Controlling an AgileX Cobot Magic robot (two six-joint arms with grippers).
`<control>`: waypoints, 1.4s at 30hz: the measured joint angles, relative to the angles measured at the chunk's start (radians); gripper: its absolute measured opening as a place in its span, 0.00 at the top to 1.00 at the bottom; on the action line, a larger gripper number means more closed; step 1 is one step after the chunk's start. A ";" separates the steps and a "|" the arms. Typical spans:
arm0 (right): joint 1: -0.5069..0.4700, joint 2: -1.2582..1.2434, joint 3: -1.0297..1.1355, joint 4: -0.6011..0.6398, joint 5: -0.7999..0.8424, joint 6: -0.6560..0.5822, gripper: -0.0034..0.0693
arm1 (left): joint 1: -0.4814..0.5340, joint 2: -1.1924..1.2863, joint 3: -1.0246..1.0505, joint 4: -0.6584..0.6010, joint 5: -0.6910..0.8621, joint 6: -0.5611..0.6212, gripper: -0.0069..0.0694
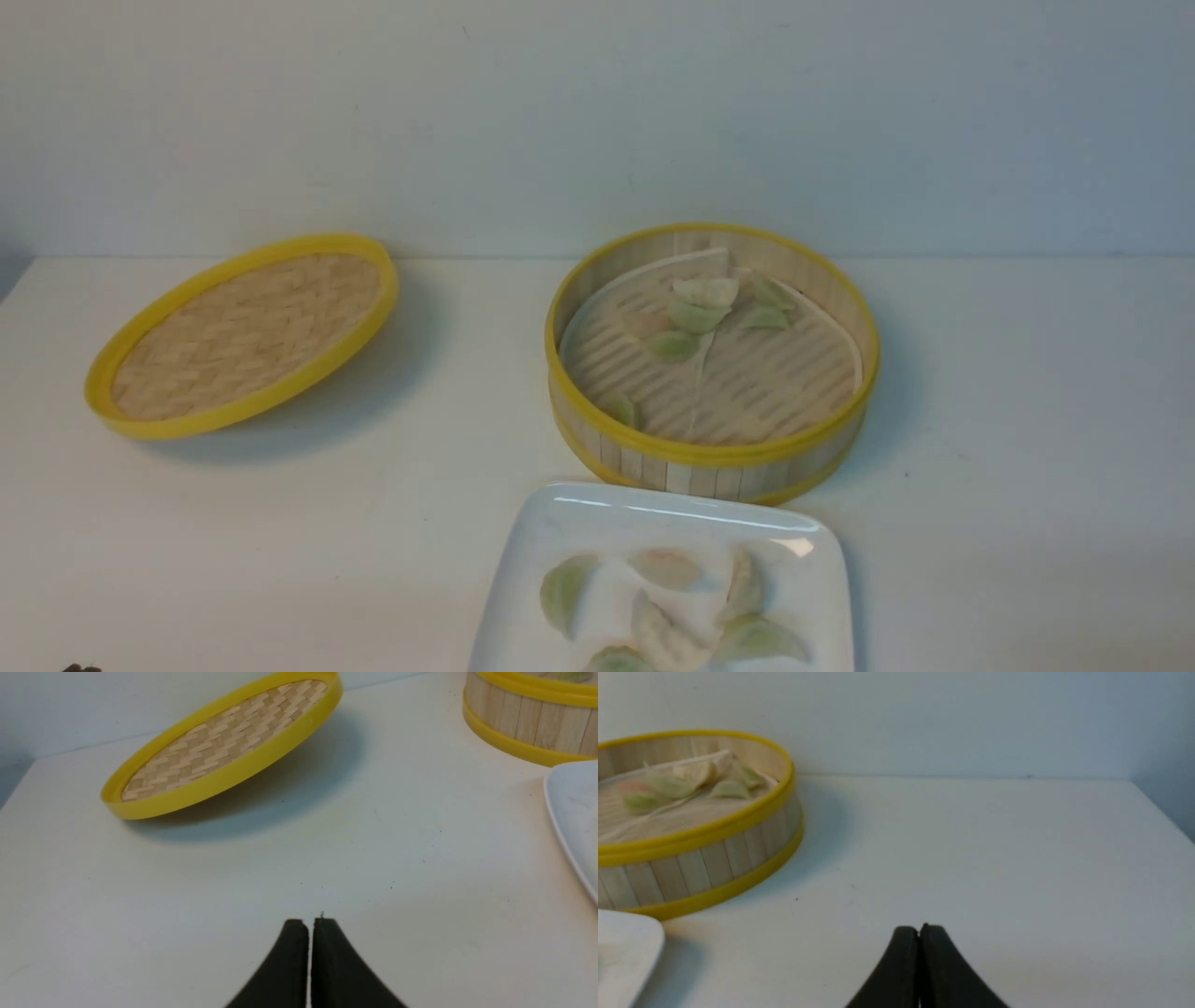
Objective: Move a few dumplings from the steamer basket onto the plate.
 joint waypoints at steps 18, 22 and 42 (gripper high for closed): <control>0.033 0.000 0.000 0.001 0.001 0.000 0.97 | 0.000 0.000 0.000 0.000 0.000 0.000 0.92; 0.033 0.000 0.000 0.001 0.001 0.000 0.97 | 0.000 0.000 0.000 0.000 0.000 0.000 0.92; 0.033 0.000 0.000 0.001 0.001 0.000 0.97 | 0.000 0.000 0.000 0.000 0.000 0.000 0.92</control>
